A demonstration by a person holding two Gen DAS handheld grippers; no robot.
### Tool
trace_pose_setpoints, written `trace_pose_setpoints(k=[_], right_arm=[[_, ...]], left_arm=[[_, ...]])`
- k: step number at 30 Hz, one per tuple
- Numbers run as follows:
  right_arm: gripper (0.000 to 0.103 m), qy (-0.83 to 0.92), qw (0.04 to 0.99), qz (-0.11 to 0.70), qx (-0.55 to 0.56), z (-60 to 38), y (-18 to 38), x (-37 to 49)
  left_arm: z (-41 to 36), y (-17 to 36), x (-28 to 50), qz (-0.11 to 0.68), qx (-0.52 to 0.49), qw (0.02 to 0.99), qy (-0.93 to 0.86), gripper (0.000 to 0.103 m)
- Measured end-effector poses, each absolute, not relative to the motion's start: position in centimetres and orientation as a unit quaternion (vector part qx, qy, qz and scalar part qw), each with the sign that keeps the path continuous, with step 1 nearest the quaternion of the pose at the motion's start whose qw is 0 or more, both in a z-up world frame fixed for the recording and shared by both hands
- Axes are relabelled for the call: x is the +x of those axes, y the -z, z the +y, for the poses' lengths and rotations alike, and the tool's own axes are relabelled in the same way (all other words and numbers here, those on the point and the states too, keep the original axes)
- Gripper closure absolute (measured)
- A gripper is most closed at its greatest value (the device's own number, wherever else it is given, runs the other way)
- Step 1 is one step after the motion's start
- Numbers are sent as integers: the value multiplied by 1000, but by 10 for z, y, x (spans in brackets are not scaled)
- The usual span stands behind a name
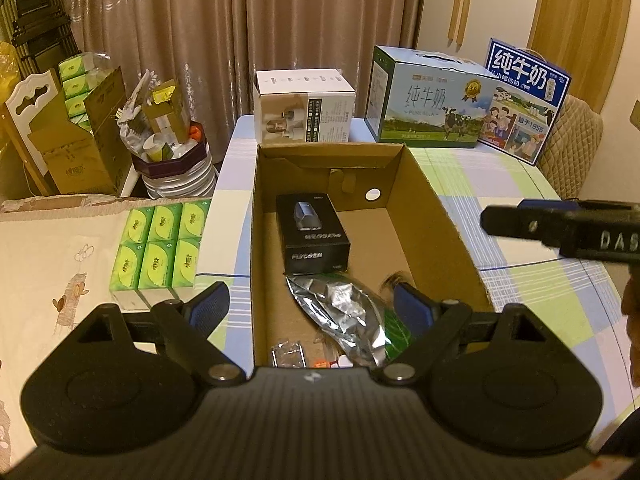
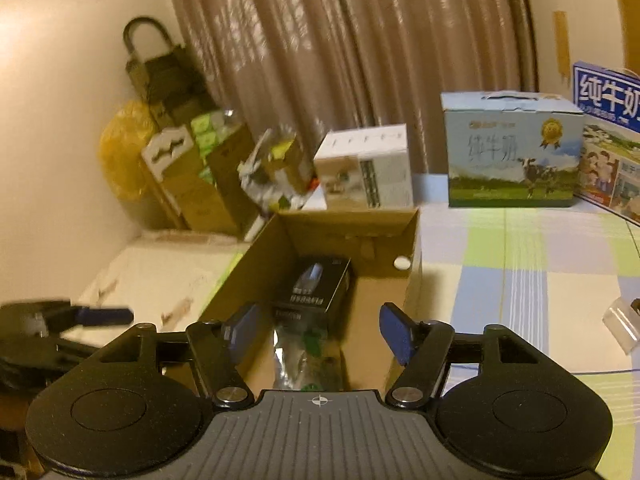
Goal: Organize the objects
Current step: 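Lower the FLYCO box into the cardboard box and open the left tool while the right tool drops the cable, then move both open tools back toward the clear cup and brown hair tie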
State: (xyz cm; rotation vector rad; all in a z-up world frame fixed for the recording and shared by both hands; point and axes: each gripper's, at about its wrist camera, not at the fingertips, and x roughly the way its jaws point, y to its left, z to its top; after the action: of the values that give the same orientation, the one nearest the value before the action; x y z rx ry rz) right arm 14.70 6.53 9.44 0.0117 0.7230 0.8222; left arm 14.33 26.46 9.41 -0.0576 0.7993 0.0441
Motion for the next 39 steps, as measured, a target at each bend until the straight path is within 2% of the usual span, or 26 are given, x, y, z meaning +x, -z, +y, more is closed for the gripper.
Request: trace_pose_setpoints(k=[15, 26, 39], right_arm=[[39, -355, 853, 381, 20, 16, -79, 124], [39, -332, 861, 383, 39, -36, -88, 96], [39, -287, 884, 363, 59, -112, -99, 77]], left_arm=[[245, -95, 112, 383, -55, 922, -24, 16], [223, -106, 79, 370, -67, 926, -35, 1], [183, -120, 56, 346, -72, 935, -31, 1]])
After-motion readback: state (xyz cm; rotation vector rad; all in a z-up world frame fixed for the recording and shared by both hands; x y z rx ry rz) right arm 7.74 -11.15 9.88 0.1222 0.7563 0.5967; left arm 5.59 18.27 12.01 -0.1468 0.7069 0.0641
